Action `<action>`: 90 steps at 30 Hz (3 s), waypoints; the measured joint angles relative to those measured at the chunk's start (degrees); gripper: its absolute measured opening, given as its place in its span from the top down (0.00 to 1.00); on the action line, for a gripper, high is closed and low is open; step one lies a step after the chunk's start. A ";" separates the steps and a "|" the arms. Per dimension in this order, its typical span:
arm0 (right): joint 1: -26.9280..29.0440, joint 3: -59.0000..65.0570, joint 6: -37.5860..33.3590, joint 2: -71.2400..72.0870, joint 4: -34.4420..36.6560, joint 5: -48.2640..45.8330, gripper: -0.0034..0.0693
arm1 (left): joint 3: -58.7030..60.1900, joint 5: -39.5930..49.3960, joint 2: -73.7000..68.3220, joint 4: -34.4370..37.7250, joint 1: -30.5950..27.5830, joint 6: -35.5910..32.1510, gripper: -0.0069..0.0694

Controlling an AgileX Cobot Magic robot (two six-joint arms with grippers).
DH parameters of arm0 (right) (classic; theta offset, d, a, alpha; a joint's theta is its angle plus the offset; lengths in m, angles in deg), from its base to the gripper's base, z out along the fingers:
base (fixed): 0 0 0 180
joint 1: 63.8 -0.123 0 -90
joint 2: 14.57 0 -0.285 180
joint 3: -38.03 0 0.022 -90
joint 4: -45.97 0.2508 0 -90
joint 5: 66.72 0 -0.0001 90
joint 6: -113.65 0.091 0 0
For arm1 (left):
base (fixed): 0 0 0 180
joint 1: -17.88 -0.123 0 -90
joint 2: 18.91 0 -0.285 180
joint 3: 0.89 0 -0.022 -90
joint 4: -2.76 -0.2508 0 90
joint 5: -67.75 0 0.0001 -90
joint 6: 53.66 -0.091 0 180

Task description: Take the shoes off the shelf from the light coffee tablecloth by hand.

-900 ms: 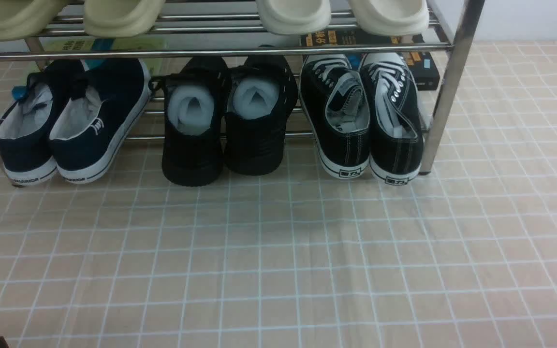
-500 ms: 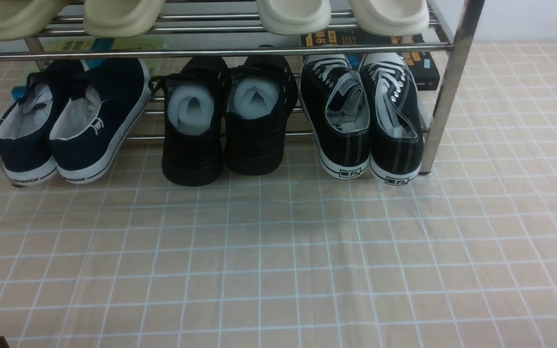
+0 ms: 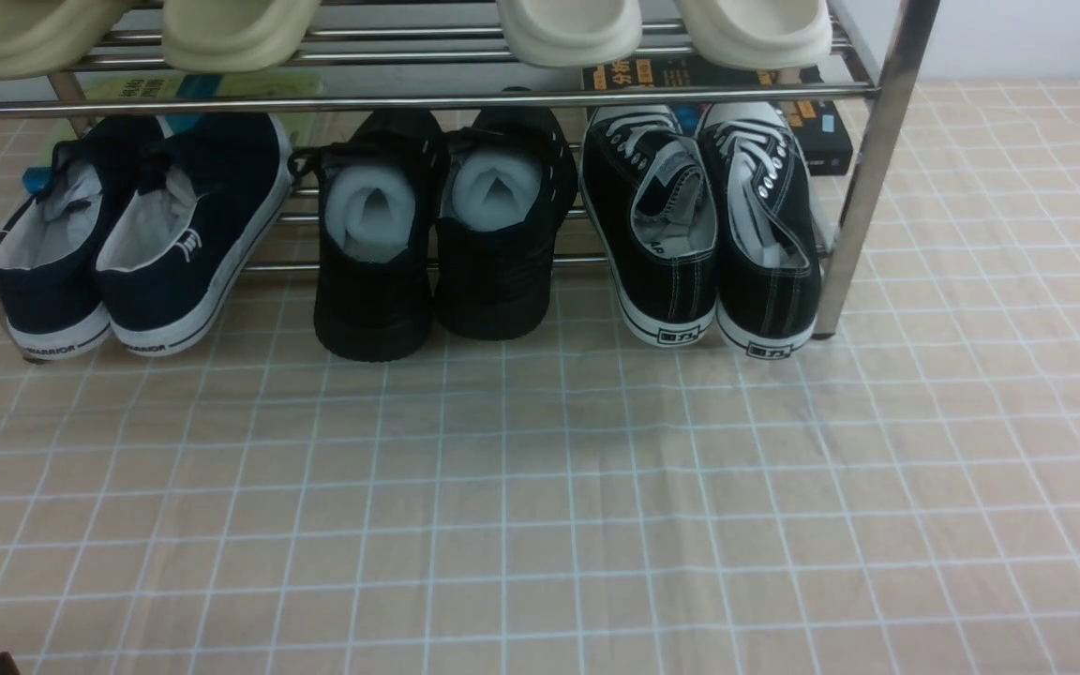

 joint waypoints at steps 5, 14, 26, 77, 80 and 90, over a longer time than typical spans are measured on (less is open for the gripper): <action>0.00 0.00 -0.19 0.00 -3.98 0.00 0.62 | 0.00 0.00 0.00 0.00 0.00 0.00 0.60; 0.00 0.00 -0.19 0.00 -16.42 -0.32 0.62 | 0.00 0.00 0.00 0.00 0.00 0.00 0.60; 0.00 0.45 12.44 0.00 -1.39 3.48 0.62 | 0.00 0.00 0.00 0.00 0.00 0.00 0.60; -19.62 -87.06 -14.48 -99.00 25.08 -32.39 0.94 | 0.00 0.00 0.00 0.00 0.00 0.00 0.60; -20.97 -95.59 -9.60 -103.78 18.89 -32.69 0.94 | 0.00 0.00 0.00 0.00 0.00 0.00 0.60; -21.81 -106.42 -7.66 -114.91 11.68 -28.13 0.73 | 0.00 0.00 0.00 -0.05 0.00 0.00 0.60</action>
